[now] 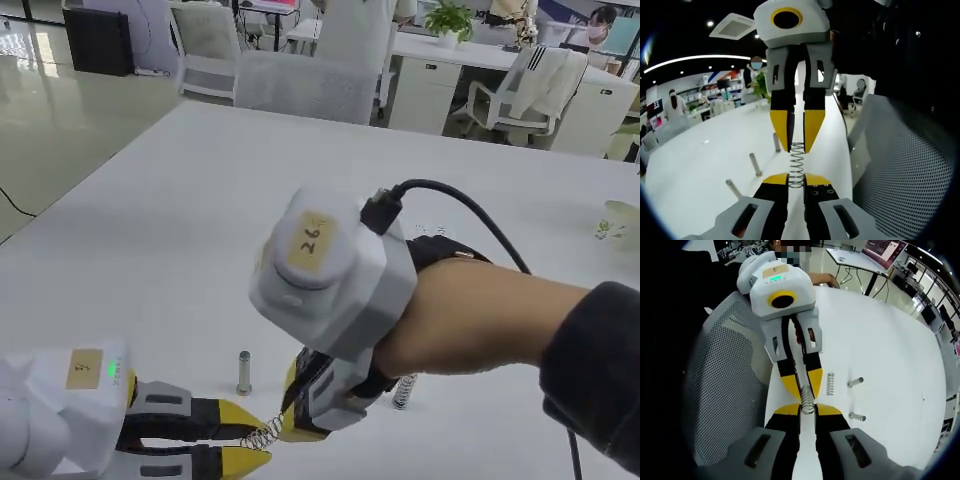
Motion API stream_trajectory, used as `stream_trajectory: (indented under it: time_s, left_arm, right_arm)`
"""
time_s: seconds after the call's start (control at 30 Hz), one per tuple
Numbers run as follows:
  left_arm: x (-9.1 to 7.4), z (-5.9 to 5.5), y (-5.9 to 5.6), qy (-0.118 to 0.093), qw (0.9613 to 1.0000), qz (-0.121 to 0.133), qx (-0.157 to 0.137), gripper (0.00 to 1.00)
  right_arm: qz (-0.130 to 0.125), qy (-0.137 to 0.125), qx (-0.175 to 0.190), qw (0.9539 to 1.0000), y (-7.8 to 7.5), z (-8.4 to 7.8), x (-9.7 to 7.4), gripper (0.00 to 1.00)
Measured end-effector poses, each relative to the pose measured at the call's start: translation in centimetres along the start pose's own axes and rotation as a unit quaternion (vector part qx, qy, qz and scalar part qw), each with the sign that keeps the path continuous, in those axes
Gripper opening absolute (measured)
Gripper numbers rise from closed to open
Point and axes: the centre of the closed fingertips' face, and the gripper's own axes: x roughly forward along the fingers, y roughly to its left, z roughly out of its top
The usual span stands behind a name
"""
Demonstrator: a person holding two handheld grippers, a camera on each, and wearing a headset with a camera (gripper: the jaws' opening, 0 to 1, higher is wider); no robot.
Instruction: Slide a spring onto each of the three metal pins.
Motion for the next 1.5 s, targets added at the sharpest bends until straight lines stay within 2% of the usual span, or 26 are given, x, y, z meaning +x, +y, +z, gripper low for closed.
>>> stream_trajectory:
  time_s: [0.4, 0.5, 0.57, 0.7, 1.0, 1.13, 1.5]
  left_arm:
    - [-0.1, 0.5, -0.1, -0.013, 0.9999, -0.001, -0.006, 0.03]
    - [-0.1, 0.4, -0.1, -0.009, 0.9999, -0.001, -0.005, 0.03]
    - [0.0, 0.2, -0.3, -0.004, 1.0, -0.003, -0.003, 0.03]
    - [0.0, 0.4, -0.3, -0.008, 0.9999, -0.004, -0.007, 0.03]
    - [-0.1, 0.9, -0.3, -0.019, 0.9997, -0.005, -0.015, 0.03]
    - [-0.2, 1.4, -0.2, -0.033, 0.9992, -0.004, -0.023, 0.03]
    - [0.0, 1.2, 0.0, -0.031, 0.9991, 0.001, -0.029, 0.04]
  right_arm:
    - [-0.007, -0.027, -0.018, 0.9995, 0.2, 1.8, -0.3, 0.08]
    - [-0.003, -0.026, -0.021, 0.9994, 0.2, 1.7, -0.2, 0.08]
    - [0.004, -0.015, -0.029, 0.9994, 0.4, 1.2, 0.0, 0.08]
    - [0.005, -0.008, -0.033, 0.9994, 0.4, 0.8, 0.5, 0.12]
    - [0.01, -0.013, -0.032, 0.9994, 0.4, 1.1, 0.8, 0.09]
    - [0.011, -0.013, -0.031, 0.9994, 0.3, 1.1, 1.0, 0.09]
    - [0.009, -0.014, -0.015, 0.9998, -0.1, 1.0, 1.0, 0.08]
